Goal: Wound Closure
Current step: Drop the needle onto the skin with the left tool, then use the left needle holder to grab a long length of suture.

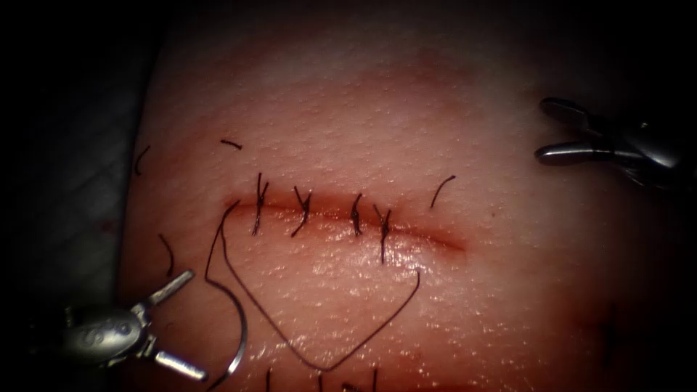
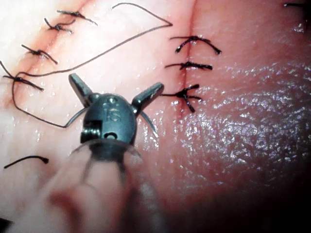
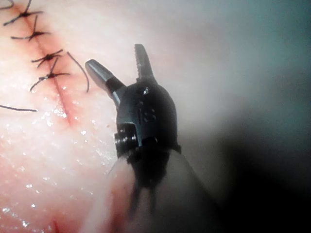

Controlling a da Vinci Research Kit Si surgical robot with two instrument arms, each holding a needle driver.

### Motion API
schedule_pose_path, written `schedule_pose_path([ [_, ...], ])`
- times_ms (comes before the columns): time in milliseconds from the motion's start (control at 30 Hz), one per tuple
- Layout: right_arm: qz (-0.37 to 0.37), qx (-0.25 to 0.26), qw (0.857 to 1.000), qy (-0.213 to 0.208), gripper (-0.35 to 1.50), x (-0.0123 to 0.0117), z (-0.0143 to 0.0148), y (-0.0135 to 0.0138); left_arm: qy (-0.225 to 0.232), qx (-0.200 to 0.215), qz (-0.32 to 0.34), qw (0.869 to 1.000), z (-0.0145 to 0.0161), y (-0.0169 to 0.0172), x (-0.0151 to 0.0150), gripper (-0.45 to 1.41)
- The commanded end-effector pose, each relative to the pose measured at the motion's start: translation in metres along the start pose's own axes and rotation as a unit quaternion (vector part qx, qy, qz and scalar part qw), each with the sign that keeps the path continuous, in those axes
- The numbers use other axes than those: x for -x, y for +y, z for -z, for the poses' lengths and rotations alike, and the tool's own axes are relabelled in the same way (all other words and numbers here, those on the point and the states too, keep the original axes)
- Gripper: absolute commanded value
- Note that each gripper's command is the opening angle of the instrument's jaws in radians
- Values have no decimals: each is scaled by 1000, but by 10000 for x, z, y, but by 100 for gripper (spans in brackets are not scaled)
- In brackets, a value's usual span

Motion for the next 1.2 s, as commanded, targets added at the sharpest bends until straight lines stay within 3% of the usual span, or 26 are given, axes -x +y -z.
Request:
schedule_pose_path([
  [33, 3, 3, 1000, 2, 133, 13, -6, -5, -3, -3, 0, 1000, -4, 3, 3, 121],
  [200, 17, 5, 1000, -11, 133, 36, -20, -15, -5, 1, 7, 1000, 20, 6, 2, 130],
  [367, 25, 8, 999, -18, 133, 50, -32, -22, -31, -26, -13, 999, 30, -25, -1, 99],
  [467, 26, 8, 999, -18, 133, 50, -31, -24, -35, -31, -21, 999, 22, -47, 7, 81],
  [633, 25, 7, 1000, -17, 133, 50, -29, -28, -46, -58, -18, 997, -7, -91, 38, 79],
  [800, 27, 7, 999, -16, 131, 53, -27, -32, -44, -69, -19, 997, -33, -130, 62, 66],
  [1000, 29, 8, 999, -15, 130, 57, -26, -33, -33, -80, 38, 996, -42, -143, 75, 56],
  [1200, 30, 8, 999, -14, 128, 58, -27, -34, -31, -80, 43, 995, -49, -145, 77, 42],
])
